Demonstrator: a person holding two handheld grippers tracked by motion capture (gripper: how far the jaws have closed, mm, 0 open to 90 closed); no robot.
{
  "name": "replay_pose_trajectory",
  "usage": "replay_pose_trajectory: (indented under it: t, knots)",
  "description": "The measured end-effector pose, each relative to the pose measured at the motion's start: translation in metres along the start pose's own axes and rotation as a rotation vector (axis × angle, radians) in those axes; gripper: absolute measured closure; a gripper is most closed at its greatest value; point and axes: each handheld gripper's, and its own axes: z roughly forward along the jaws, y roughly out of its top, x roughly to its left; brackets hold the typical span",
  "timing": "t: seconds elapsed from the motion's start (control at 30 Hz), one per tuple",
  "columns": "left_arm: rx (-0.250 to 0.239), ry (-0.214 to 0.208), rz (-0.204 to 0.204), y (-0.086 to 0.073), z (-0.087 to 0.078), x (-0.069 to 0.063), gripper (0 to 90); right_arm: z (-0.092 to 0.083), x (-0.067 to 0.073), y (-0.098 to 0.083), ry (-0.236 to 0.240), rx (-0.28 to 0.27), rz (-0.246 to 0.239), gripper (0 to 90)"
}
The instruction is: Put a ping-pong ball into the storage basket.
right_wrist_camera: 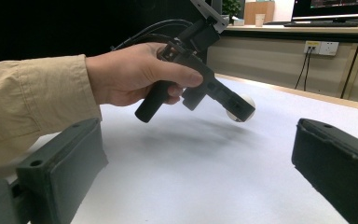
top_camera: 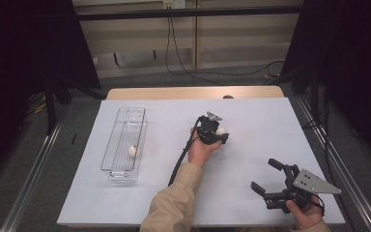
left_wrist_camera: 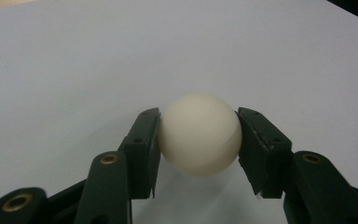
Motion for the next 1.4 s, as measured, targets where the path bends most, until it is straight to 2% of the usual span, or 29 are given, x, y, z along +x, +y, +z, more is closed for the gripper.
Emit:
replay_pose_trajectory:
  t: [0.1,0.4,0.43,0.5,0.73,0.93,1.4]
  knots:
    - [0.014,-0.007,0.007,-0.001,-0.002,0.0,51.2,0.0,0.0,0.0,0.0,-0.001,0.0,1.7]
    - [0.011,-0.017,0.005,-0.004,-0.011,0.003,51.2,0.0,0.0,0.0,0.002,0.003,-0.005,1.7]
    - [0.003,-0.02,-0.008,-0.004,-0.011,0.003,51.2,0.0,0.0,0.0,0.003,0.004,-0.005,1.7]
    - [0.012,-0.02,0.002,-0.005,-0.014,0.005,51.2,0.0,0.0,0.0,0.001,0.003,-0.005,1.7]
    - [0.016,-0.031,-0.02,-0.009,-0.021,0.008,51.2,0.001,0.0,0.0,0.002,0.003,-0.007,1.7]
    - [0.024,-0.016,-0.009,-0.01,-0.026,0.011,51.2,0.001,0.0,0.0,0.002,0.004,-0.006,1.7]
    - [0.029,-0.02,-0.029,-0.017,-0.038,0.019,51.2,0.001,0.0,0.0,0.002,0.004,-0.007,1.7]
